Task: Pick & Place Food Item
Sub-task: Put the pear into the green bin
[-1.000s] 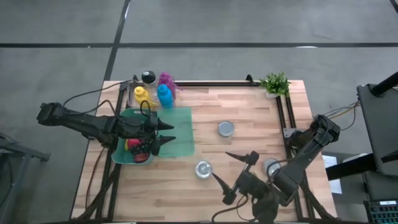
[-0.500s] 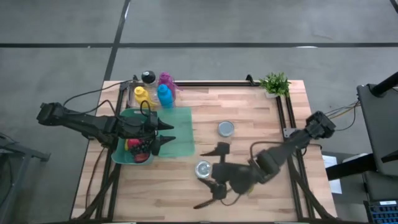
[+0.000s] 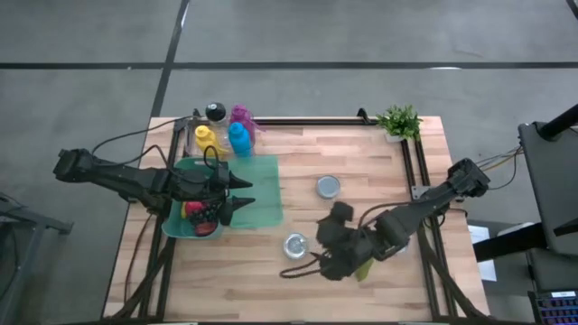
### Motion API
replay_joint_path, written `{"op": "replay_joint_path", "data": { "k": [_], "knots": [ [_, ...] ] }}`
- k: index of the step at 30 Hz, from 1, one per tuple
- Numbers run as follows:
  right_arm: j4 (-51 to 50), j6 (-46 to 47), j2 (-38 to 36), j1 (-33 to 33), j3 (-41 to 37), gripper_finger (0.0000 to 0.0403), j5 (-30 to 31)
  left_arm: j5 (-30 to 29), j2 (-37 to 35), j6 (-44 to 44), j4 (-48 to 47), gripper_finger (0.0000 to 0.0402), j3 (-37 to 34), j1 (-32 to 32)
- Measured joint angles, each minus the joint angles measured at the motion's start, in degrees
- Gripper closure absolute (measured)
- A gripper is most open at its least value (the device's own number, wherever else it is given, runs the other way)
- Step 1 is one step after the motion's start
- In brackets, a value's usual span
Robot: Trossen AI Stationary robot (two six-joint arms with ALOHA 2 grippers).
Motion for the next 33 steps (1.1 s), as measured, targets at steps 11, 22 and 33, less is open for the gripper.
{"op": "replay_joint_path", "data": {
  "k": [11, 22, 33],
  "knots": [
    [-26.02, 32.51, -0.13, 0.92, -0.13, 0.0003, -11.99, 0.02, 0.0, 0.0, -0.22, 0.0147, 0.0, 0.0],
    [-27.97, 37.65, 2.66, 3.03, -0.3, 0.0003, -19.17, 0.15, 0.0, 0.0, -0.37, 0.0147, 0.0, 0.0],
    [-28.83, 44.5, 7.97, 3.86, -0.39, 0.0003, -24.23, 0.11, 0.0, 0.0, -1.67, 0.0147, 0.0, 0.0]
  ]
}}
